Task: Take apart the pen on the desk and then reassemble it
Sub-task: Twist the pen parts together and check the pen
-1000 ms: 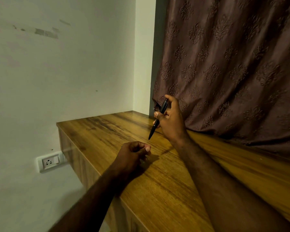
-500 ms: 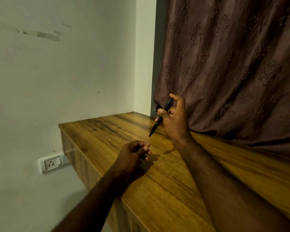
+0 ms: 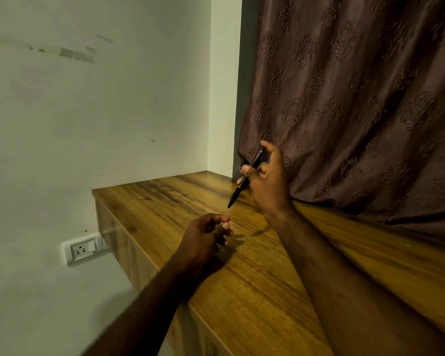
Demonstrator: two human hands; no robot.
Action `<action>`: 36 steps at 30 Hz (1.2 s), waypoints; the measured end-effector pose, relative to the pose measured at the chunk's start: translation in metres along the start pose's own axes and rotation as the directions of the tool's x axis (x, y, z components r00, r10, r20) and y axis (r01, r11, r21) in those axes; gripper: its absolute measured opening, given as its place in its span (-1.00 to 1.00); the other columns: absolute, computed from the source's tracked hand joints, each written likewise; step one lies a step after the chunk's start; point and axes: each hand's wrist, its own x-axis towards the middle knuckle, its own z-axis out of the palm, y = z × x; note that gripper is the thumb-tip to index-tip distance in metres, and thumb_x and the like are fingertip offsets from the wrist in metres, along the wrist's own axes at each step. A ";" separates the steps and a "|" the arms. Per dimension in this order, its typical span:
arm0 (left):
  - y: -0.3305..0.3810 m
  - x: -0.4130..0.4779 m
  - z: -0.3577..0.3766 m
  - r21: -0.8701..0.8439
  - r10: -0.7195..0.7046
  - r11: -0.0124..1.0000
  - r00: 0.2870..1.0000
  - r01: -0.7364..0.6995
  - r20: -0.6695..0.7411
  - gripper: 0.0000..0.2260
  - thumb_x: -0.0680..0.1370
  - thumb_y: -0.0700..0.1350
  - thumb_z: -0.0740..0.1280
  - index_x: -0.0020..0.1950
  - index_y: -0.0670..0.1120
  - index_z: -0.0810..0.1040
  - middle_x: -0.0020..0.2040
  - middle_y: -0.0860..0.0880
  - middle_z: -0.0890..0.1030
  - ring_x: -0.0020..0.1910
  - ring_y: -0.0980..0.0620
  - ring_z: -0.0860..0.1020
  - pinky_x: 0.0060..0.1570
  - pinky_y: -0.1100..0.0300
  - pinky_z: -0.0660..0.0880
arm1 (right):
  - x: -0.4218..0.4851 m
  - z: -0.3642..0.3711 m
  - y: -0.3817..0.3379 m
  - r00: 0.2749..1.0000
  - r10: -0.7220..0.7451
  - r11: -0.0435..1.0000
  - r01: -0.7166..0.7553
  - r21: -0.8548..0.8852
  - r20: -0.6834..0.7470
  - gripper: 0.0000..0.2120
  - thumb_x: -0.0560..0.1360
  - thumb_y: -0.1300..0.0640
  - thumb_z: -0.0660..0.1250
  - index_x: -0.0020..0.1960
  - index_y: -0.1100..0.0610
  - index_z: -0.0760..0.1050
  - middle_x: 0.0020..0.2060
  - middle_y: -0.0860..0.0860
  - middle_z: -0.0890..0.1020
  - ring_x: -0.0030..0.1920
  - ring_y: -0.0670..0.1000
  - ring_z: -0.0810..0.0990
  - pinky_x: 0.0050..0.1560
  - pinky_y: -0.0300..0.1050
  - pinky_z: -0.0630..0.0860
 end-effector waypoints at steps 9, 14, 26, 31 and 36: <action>-0.003 0.001 -0.001 -0.008 0.000 1.000 1.000 0.000 -0.002 -0.88 0.55 -0.24 0.30 0.06 -0.21 0.56 -0.21 -0.11 0.64 -0.26 -0.07 0.53 -0.10 0.00 0.41 | -0.002 0.009 -0.014 0.990 -0.048 0.992 0.064 -0.112 0.134 -0.43 0.53 0.30 0.31 0.42 -0.11 0.24 0.03 0.19 0.61 -0.04 0.15 0.66 -0.11 -0.02 0.67; -0.004 0.002 -0.001 -0.006 -0.006 1.000 1.000 0.006 0.004 -0.88 0.56 -0.25 0.29 0.06 -0.19 0.57 -0.21 -0.10 0.64 -0.24 -0.08 0.53 -0.11 -0.01 0.40 | -0.003 0.009 -0.018 0.990 -0.047 0.992 0.062 -0.113 0.130 -0.35 0.54 0.30 0.30 0.47 -0.17 0.17 0.02 0.15 0.62 -0.06 0.10 0.66 -0.07 -0.01 0.66; 0.001 -0.002 0.000 0.042 -0.009 0.999 1.000 0.009 -0.003 -0.84 0.54 -0.12 0.34 -0.01 -0.21 0.60 -0.16 -0.11 0.67 -0.29 0.00 0.56 -0.15 0.03 0.45 | -0.001 0.004 -0.014 0.998 -0.001 1.000 0.002 -0.011 0.059 -0.48 0.53 0.34 0.30 0.39 -0.01 0.26 0.18 0.21 0.53 -0.05 0.20 0.66 -0.28 -0.17 0.65; 0.002 -0.001 0.000 0.017 -0.019 1.000 1.000 0.019 -0.001 -0.84 0.54 -0.14 0.34 0.00 -0.22 0.60 -0.17 -0.12 0.66 -0.31 0.00 0.54 -0.21 0.08 0.45 | 0.001 0.002 -0.012 0.999 0.006 1.000 -0.007 0.022 0.039 -0.46 0.53 0.34 0.30 0.41 -0.01 0.25 0.19 0.22 0.53 -0.10 0.17 0.67 -0.25 -0.11 0.66; 0.005 -0.005 0.001 -0.104 -0.010 0.994 1.000 0.012 0.024 -0.84 0.57 -0.22 0.27 0.06 -0.27 0.57 -0.19 -0.14 0.62 -0.35 0.04 0.52 -0.43 0.24 0.48 | 0.005 0.000 -0.003 0.997 0.076 0.995 -0.076 0.057 0.003 -0.53 0.53 0.33 0.30 0.31 -0.04 0.28 0.03 0.27 0.61 -0.19 0.15 0.68 -0.30 -0.03 0.63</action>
